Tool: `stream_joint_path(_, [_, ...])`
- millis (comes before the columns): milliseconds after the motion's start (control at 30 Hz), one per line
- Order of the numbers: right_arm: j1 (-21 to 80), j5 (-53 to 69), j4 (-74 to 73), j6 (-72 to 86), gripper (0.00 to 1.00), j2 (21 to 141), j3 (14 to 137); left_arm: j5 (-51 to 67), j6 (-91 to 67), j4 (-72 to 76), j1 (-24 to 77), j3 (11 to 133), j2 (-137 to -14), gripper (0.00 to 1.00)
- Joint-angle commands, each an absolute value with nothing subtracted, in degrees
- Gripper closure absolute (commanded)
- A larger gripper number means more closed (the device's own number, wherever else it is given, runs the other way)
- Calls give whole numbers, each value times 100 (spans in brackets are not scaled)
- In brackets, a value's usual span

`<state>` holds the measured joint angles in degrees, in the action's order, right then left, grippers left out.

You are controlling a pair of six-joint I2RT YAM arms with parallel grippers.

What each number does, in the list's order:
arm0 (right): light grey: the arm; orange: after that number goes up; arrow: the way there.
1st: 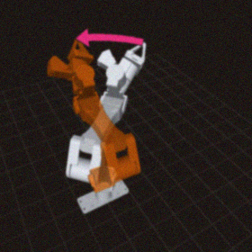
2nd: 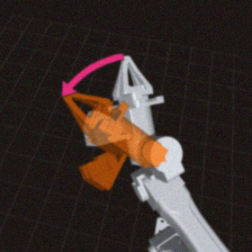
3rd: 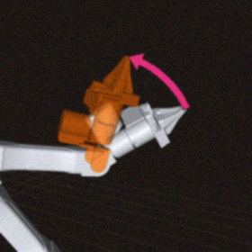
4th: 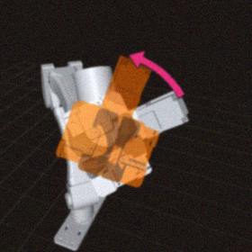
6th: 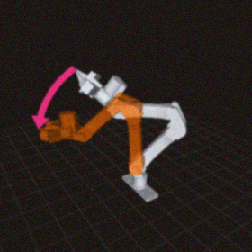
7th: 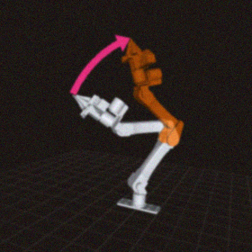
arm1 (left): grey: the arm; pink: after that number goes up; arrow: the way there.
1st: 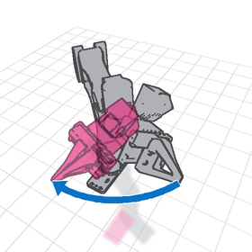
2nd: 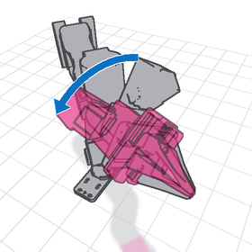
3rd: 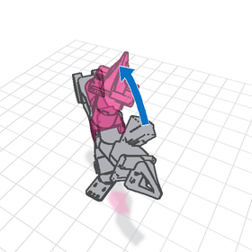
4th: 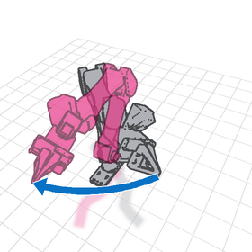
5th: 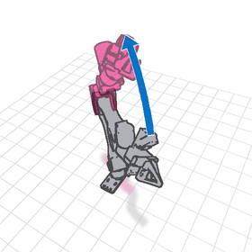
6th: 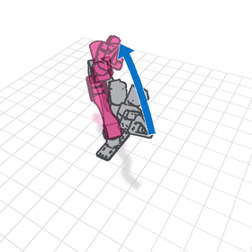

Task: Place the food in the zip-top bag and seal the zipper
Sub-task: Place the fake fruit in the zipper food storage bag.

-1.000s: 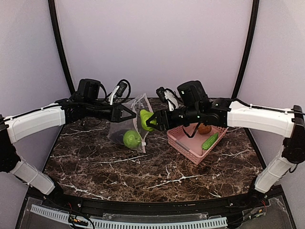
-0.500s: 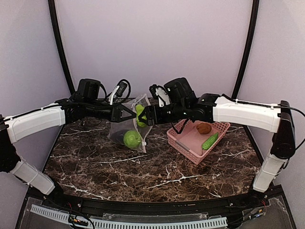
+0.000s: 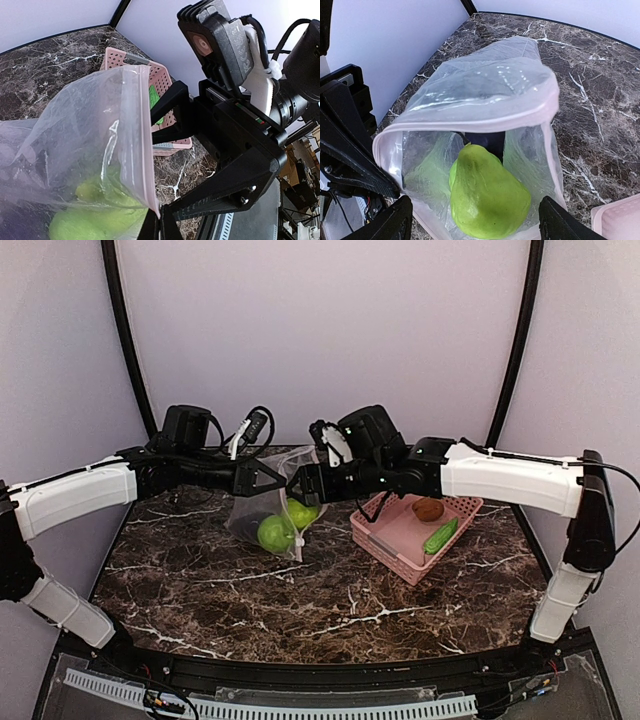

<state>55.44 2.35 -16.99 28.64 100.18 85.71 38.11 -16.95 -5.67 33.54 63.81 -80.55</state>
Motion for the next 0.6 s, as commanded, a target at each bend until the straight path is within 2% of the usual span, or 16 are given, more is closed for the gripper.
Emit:
stream_joint_path(0, [5641,95,-1687,2646,15,9735,8635,3742,-1685,-485,3351,6399,-7964,99])
stream_joint_path(233, [5687,-574,-2039,2351,12,8901,8122,3106,-1571,-806,3308,6447,-7853,99])
stream_joint_path(400, [5629,-1545,-2635,2259,3,8276,7692,3182,-1649,-693,3207,6402,-7804,99])
stream_joint_path(567, [4920,-1413,-3069,2263,1,7950,7233,3364,-1659,-598,3189,6387,-7788,99])
